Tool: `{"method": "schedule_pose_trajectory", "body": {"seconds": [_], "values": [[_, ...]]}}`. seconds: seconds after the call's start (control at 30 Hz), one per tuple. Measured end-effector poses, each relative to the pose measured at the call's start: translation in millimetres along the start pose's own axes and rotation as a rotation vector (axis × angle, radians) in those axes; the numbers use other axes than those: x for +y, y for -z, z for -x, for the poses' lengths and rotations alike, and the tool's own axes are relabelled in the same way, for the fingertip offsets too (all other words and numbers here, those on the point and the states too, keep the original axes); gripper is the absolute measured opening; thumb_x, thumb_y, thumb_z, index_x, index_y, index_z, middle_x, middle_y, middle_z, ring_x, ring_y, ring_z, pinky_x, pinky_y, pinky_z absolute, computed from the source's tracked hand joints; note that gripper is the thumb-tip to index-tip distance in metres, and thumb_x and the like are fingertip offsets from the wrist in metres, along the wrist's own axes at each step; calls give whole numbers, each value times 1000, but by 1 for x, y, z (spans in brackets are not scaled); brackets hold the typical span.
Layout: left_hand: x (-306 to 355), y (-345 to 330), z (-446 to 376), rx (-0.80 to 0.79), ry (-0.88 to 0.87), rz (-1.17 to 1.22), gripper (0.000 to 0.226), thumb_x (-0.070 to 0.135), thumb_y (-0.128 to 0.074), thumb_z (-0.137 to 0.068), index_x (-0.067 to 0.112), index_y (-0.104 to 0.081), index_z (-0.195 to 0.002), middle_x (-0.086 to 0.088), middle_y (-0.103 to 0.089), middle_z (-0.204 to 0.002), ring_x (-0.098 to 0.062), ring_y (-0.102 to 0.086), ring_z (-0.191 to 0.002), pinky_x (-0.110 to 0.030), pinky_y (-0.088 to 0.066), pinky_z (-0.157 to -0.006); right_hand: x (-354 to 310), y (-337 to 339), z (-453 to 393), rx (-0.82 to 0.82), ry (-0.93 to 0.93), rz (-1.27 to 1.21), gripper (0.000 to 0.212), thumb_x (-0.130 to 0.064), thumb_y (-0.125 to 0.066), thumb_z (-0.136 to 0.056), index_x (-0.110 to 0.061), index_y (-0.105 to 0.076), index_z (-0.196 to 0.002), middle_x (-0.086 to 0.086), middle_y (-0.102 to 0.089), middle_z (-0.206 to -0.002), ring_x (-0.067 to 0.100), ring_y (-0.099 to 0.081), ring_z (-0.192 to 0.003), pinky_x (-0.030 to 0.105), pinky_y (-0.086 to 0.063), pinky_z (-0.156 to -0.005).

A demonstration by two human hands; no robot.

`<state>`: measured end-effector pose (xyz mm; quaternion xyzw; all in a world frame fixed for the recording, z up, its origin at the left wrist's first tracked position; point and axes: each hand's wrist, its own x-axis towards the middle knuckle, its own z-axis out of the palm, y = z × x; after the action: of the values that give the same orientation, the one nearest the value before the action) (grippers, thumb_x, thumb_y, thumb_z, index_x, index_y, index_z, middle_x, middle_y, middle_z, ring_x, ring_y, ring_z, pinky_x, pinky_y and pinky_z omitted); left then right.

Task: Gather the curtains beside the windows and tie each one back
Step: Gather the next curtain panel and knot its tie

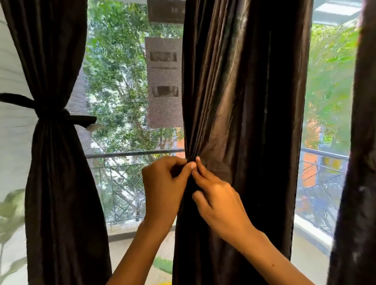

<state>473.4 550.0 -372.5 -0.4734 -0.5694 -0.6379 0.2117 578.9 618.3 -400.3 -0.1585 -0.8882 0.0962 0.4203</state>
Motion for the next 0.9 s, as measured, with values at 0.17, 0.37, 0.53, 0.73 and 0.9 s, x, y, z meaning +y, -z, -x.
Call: {"method": "schedule_pose_trajectory", "body": {"seconds": [0.17,0.37,0.53,0.73,0.9], "values": [[-7,4,-9,-33,60,27,4,14,-77,-77,11,-76,-80,12,-68,-67,6,-64,-66,-13,-52,-66,21,5,-21,576,-142,-165,77,-42,-68,-83,-12,-35,-145,12,-10,-159,21,-11,-147,35,-17,-118],[-8,3,-9,-48,86,72,3,11,-78,-75,12,-76,-77,7,-69,-66,4,-64,-63,-14,-53,-65,38,15,-47,573,-230,-386,62,-14,-81,-74,-6,-56,-130,9,-68,-117,9,-63,-103,39,-53,-91],[-3,-9,-3,-20,-26,-29,4,10,-78,-73,11,-74,-73,0,-70,-67,-10,-66,-63,-31,-55,-65,20,11,-18,583,-229,5,54,7,-66,-73,-23,-67,-118,21,-70,-89,34,-70,-78,45,-58,-67],[-4,-20,4,-49,-52,27,12,24,-74,-75,13,-75,-78,1,-71,-71,-8,-66,-65,-33,-55,-64,5,20,8,292,-224,149,72,4,-56,-76,-39,-50,-133,15,-71,-98,37,-66,-92,40,-54,-70],[4,-26,10,-57,-20,105,3,15,-76,-79,12,-76,-78,1,-72,-72,-8,-67,-66,-35,-56,-65,7,13,20,230,-111,144,81,8,-57,-68,-33,-48,-137,1,-66,-121,33,-65,-99,43,-57,-74]]}}
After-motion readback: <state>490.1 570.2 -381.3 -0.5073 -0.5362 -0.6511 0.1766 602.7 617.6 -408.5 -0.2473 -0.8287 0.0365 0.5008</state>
